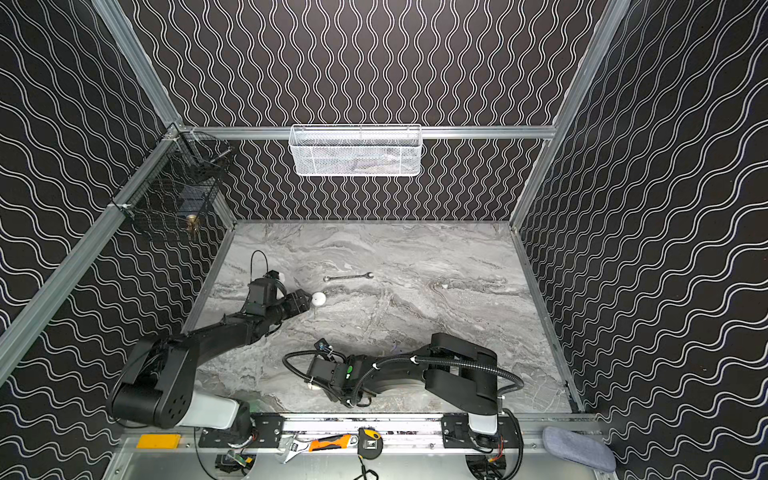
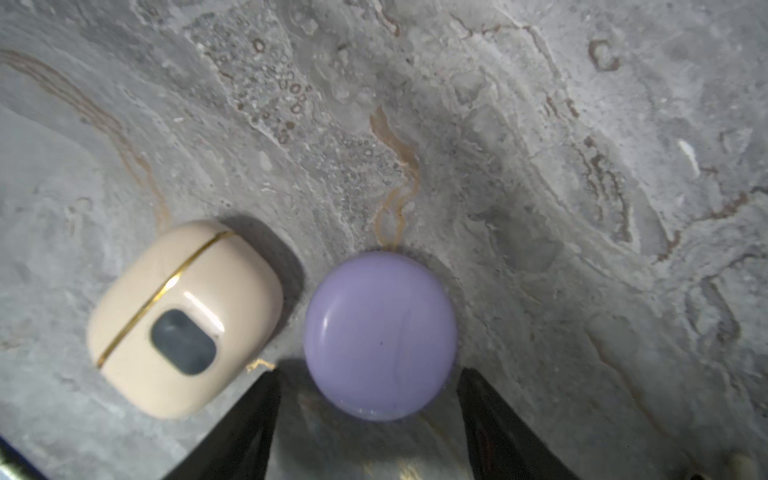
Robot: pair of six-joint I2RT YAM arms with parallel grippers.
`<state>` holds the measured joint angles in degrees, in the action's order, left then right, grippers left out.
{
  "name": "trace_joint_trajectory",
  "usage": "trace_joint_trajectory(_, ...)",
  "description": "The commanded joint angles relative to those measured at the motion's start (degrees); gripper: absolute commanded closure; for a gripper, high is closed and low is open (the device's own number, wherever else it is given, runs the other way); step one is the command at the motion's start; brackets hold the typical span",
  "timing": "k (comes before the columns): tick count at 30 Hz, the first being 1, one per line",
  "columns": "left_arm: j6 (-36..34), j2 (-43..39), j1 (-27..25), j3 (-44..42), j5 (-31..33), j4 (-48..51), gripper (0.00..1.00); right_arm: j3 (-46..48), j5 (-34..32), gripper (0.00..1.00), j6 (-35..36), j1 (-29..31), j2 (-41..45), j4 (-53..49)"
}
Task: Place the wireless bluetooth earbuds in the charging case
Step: 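Set the white case down with the left gripper while the right reaches the purple case, then close the right gripper on the purple round case and lift it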
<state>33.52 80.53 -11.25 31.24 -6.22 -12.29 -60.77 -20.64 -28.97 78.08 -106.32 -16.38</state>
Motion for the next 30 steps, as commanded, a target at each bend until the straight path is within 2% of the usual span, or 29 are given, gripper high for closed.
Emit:
trace_joint_trajectory(1,-1.2,-2.9,0.2,-1.1,3.8,0.3,0.16,0.0,-0.5,0.29,-1.0,-0.4,-0.5,-0.3)
trace_joint_trajectory(11,-1.5,-6.5,0.3,-2.4,4.9,0.0,0.16,-0.4,-1.0,0.37,-2.6,-1.1,-1.8,-0.2)
trace_joint_trajectory(23,-1.5,-6.2,0.3,-2.4,3.9,-0.7,0.17,-0.4,-1.3,0.37,-3.2,-1.2,-2.0,-0.4)
trace_joint_trajectory(30,-1.9,-6.4,0.2,-2.6,2.6,-1.5,0.17,0.8,-1.6,0.47,-3.3,-1.1,-2.0,0.8)
